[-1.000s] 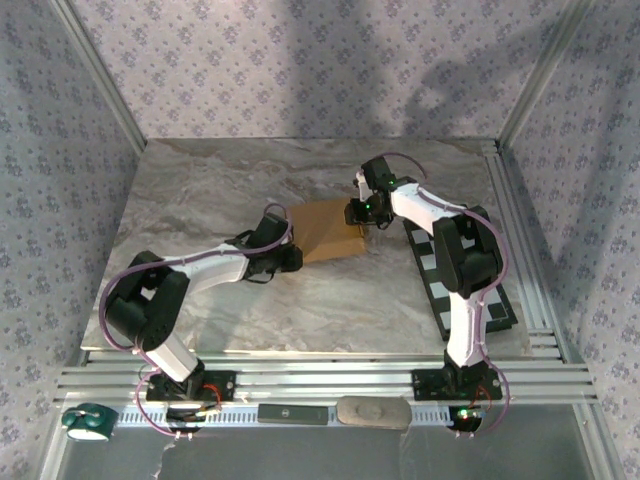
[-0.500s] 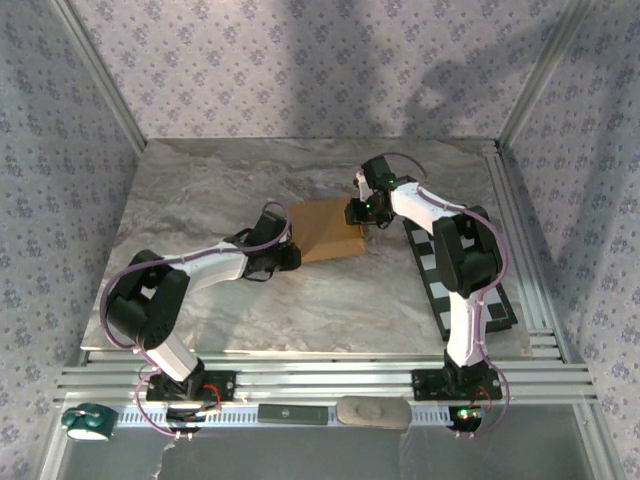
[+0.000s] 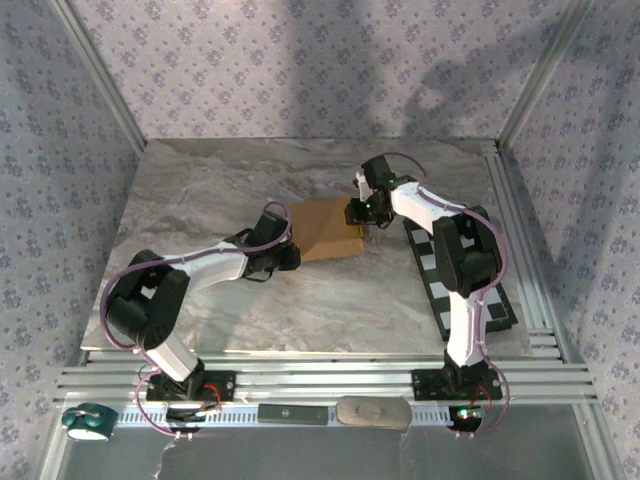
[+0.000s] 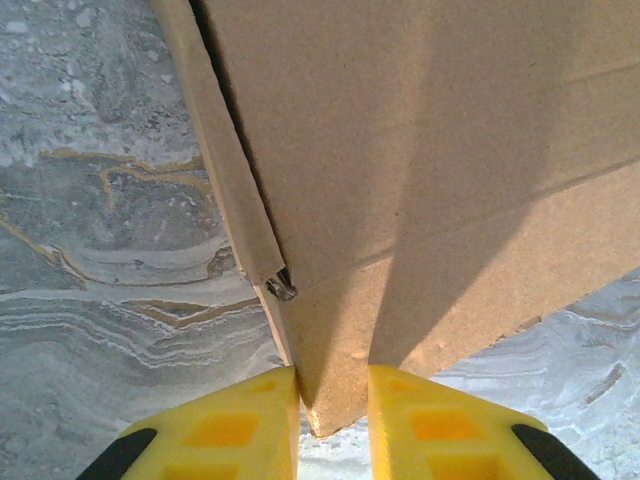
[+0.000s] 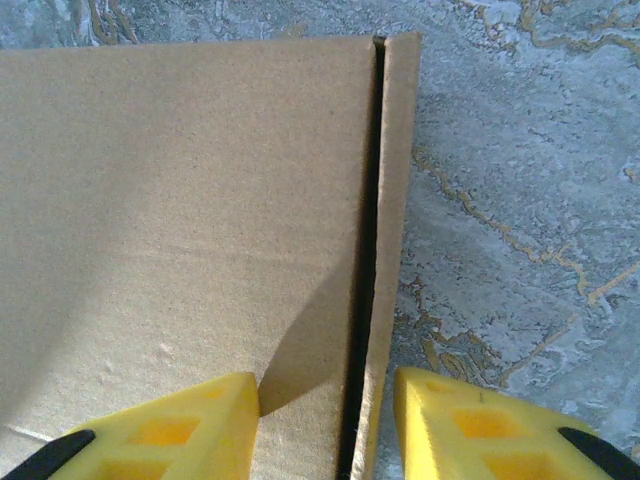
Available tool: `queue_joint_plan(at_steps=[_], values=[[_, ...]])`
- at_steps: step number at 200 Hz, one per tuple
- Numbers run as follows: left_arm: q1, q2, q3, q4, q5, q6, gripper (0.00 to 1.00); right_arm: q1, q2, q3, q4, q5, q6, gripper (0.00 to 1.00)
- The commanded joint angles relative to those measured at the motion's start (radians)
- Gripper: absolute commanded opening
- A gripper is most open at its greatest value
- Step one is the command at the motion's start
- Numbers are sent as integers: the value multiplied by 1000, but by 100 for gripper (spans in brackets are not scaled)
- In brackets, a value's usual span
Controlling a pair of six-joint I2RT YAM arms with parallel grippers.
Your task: Fold the paper box
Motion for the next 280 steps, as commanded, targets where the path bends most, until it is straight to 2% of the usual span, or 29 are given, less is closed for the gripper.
queue_joint_plan(at_steps=[1, 89, 154, 210, 280], values=[[-2, 18, -4, 13, -38, 45, 24, -2, 43, 28, -59, -14, -24, 42], [-23, 16, -62, 91, -93, 133, 24, -6, 78, 61, -97, -13, -24, 42], [-45, 18, -64, 56, -206, 187, 25, -10, 89, 74, -98, -13, -27, 40], [-48, 45, -91, 112, -208, 200, 24, -13, 97, 81, -126, -18, -33, 40], [-49, 61, -134, 214, -272, 243, 25, -13, 108, 95, -141, -24, -39, 39]])
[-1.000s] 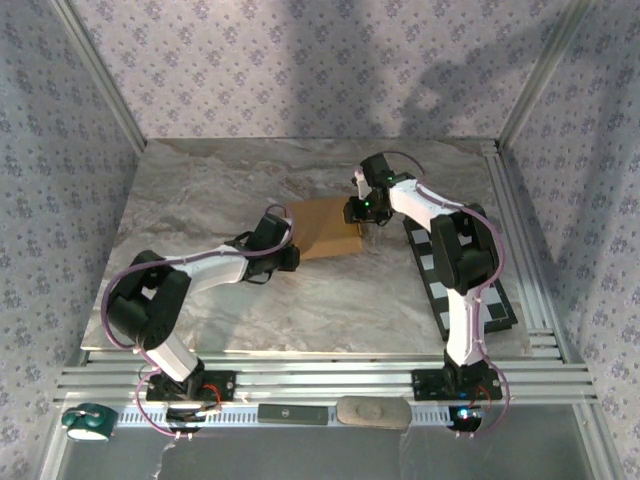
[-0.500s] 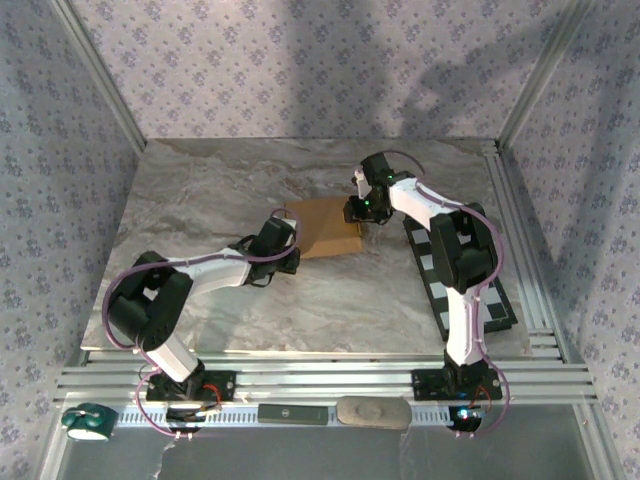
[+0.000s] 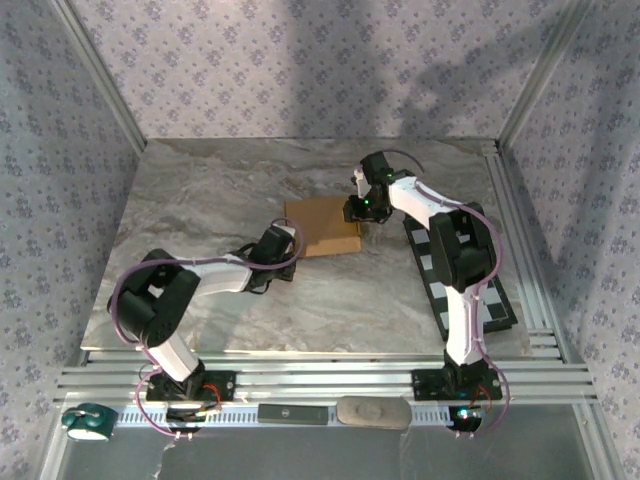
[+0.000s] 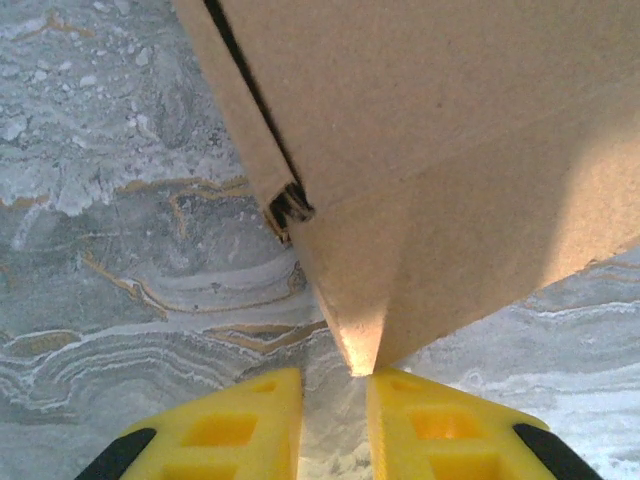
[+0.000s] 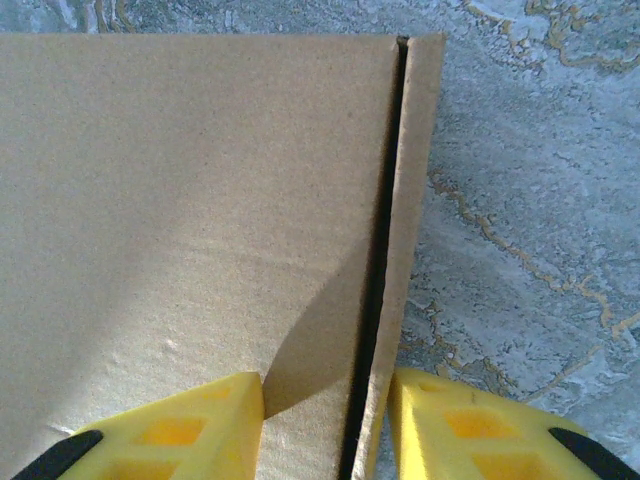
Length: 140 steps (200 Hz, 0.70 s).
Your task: Fold the paper box
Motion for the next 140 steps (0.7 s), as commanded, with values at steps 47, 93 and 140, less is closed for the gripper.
queue_joint_plan(at_steps=[47, 93, 140], values=[[1, 56, 11, 54, -70, 15, 24, -4, 50, 0, -66, 6, -33, 39], [3, 95, 82, -11, -91, -42, 15, -3, 48, -3, -65, 0, -39, 39], [2, 126, 147, -88, -94, -177, 20, -4, 47, -4, -62, -2, -40, 38]])
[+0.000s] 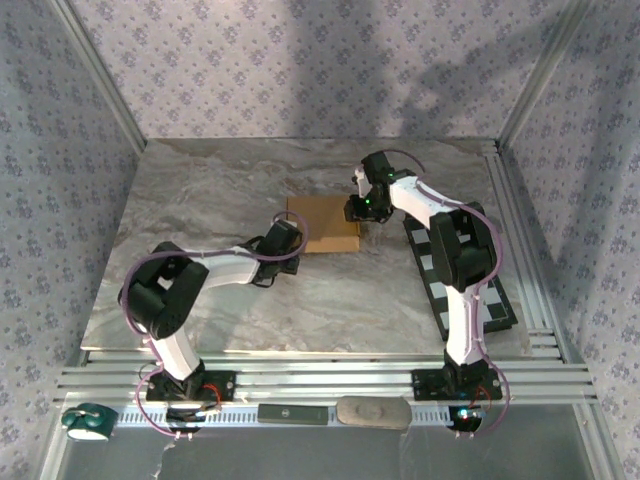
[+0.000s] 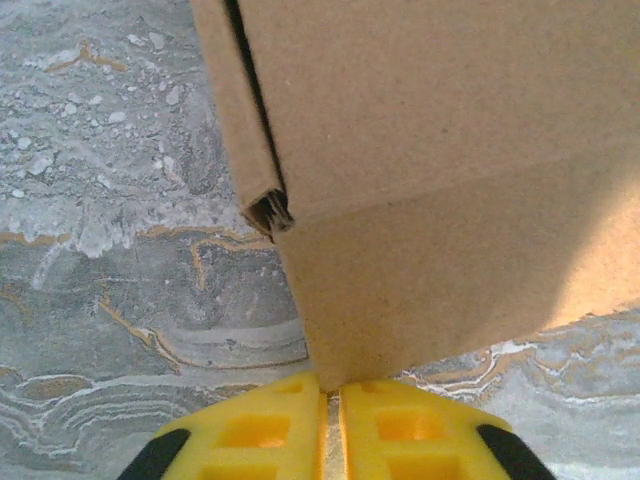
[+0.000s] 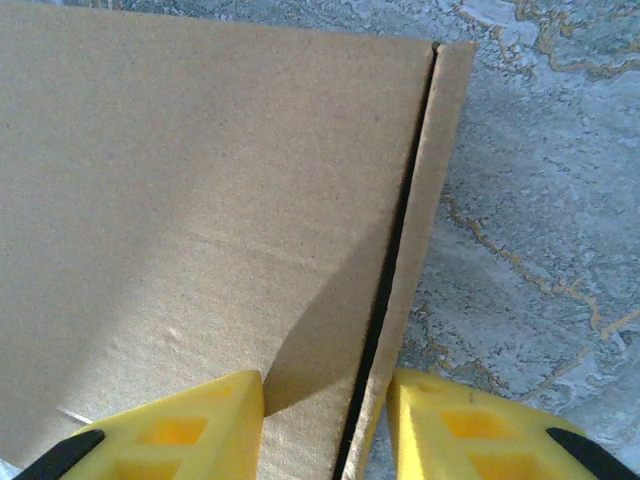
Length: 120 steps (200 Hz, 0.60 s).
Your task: Fold the paper box
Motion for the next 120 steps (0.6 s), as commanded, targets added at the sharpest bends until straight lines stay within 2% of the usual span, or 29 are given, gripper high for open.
queue_joint_plan(at_steps=[1, 35, 69, 120], values=[[7, 53, 40, -11, -32, -97, 20, 2, 46, -5, -63, 2, -33, 38], [7, 26, 48, -43, 15, -158, 33, -2, 45, -7, -62, 4, -32, 37], [6, -91, 14, -92, 72, -199, 45, -5, 42, -9, -58, 4, -27, 37], [24, -240, 37, -237, 139, -211, 54, -8, 40, -14, -48, -2, -27, 37]])
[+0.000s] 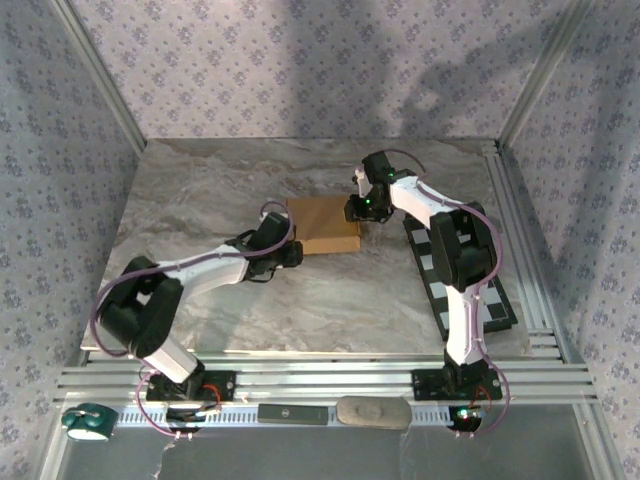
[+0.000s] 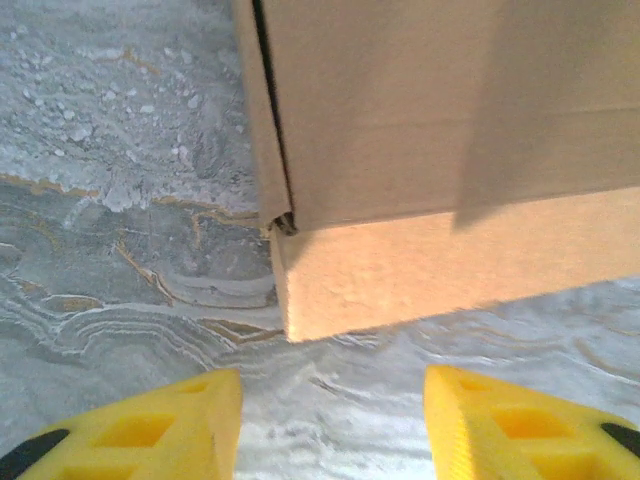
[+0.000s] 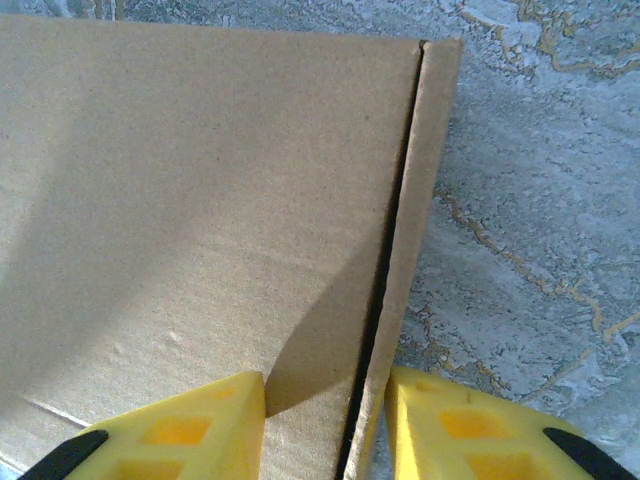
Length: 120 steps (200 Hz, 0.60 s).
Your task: Fold the paper box
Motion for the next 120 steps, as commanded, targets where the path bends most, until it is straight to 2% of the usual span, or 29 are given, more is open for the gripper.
queue_joint_plan(at_steps=[1, 49, 88, 120], values=[[18, -64, 21, -98, 44, -19, 54, -4, 40, -15, -50, 8, -27, 37], [136, -17, 134, -139, 92, 27, 54, -4, 29, -24, -39, 8, -33, 37], [214, 181, 335, -153, 76, 128, 54, -5, 8, -31, -38, 3, -36, 38], [249, 342, 483, -141, 144, 170, 55, -8, 24, -12, -39, -40, -70, 38]])
